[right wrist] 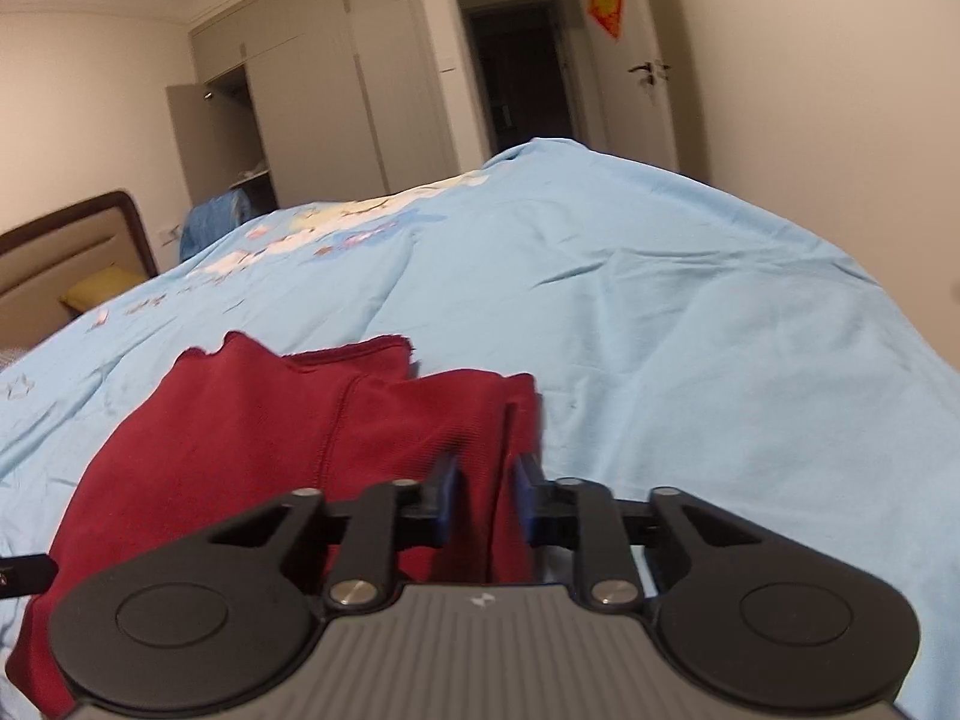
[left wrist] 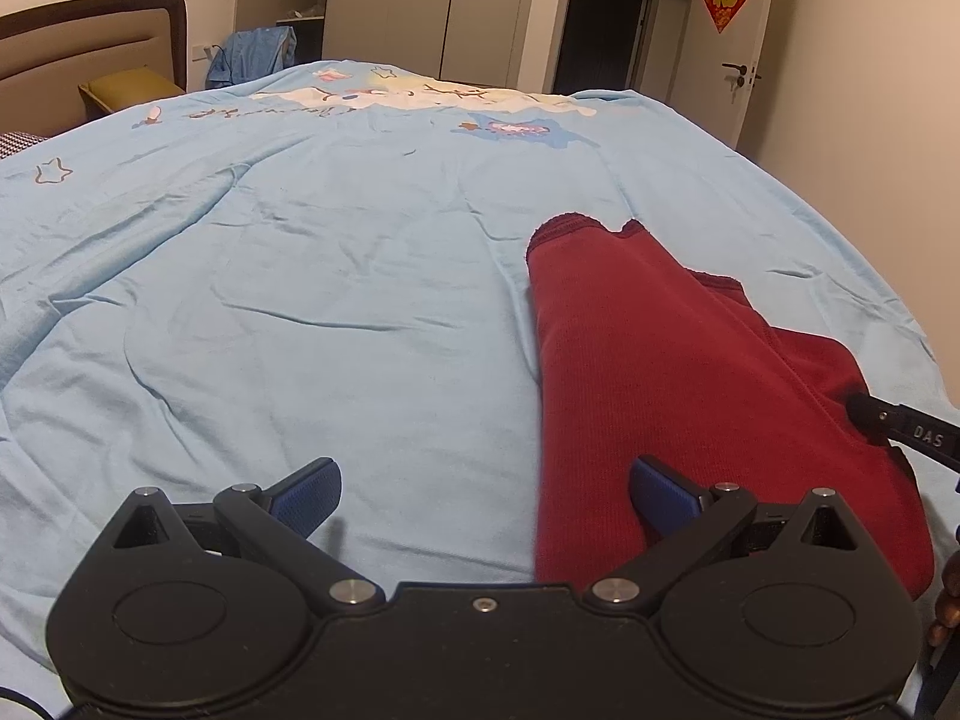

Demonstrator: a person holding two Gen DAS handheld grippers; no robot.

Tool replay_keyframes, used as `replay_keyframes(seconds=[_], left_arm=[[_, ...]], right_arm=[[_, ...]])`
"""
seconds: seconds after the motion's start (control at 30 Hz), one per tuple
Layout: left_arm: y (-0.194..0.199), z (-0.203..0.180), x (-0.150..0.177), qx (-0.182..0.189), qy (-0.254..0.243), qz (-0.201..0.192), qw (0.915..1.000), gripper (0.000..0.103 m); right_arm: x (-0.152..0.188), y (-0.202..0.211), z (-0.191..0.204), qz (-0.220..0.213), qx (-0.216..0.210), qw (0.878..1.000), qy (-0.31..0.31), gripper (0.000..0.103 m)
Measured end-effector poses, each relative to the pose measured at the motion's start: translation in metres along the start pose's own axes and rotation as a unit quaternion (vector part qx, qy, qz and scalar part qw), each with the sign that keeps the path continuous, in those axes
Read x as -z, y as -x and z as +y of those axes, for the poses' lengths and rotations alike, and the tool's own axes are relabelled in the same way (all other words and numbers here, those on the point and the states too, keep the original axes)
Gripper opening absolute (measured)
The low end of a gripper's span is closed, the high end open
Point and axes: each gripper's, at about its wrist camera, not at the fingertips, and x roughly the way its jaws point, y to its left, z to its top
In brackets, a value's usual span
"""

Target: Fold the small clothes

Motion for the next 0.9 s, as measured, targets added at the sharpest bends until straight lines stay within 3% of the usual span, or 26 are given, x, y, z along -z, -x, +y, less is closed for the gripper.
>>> replay_keyframes(seconds=[0.17, 0.3, 0.5, 0.63, 0.7, 0.73, 0.9], left_arm=[[-0.001, 0.002, 0.0, 0.01, 0.006, 0.004, 0.9999, 0.102], [-0.001, 0.0, 0.001, 0.021, 0.006, 0.008, 0.9997, 0.102], [-0.003, 0.001, 0.005, 0.025, 0.008, 0.012, 0.9996, 0.102], [-0.004, 0.003, 0.005, 0.028, 0.016, 0.016, 0.9994, 0.102], [-0.005, 0.004, 0.006, 0.028, 0.016, 0.016, 0.9994, 0.102], [-0.005, 0.004, 0.005, 0.028, 0.016, 0.016, 0.9994, 0.102], [-0.006, 0.003, 0.006, 0.026, 0.015, 0.016, 0.9994, 0.102]], right_arm=[[-0.015, 0.003, 0.002, -0.029, 0.011, 0.999, 0.041, 0.004], [-0.019, -0.006, -0.01, -0.018, 0.005, 1.0, 0.017, 0.004], [-0.005, -0.011, -0.004, 0.0, 0.022, 0.999, 0.04, 0.006], [-0.011, -0.003, 0.002, -0.008, 0.035, 0.998, 0.051, 0.018], [-0.013, 0.001, 0.006, -0.01, 0.037, 0.997, 0.061, 0.031], [-0.014, 0.003, 0.008, -0.011, 0.037, 0.997, 0.064, 0.043], [-0.018, 0.01, 0.02, -0.015, 0.033, 0.996, 0.078, 0.066]])
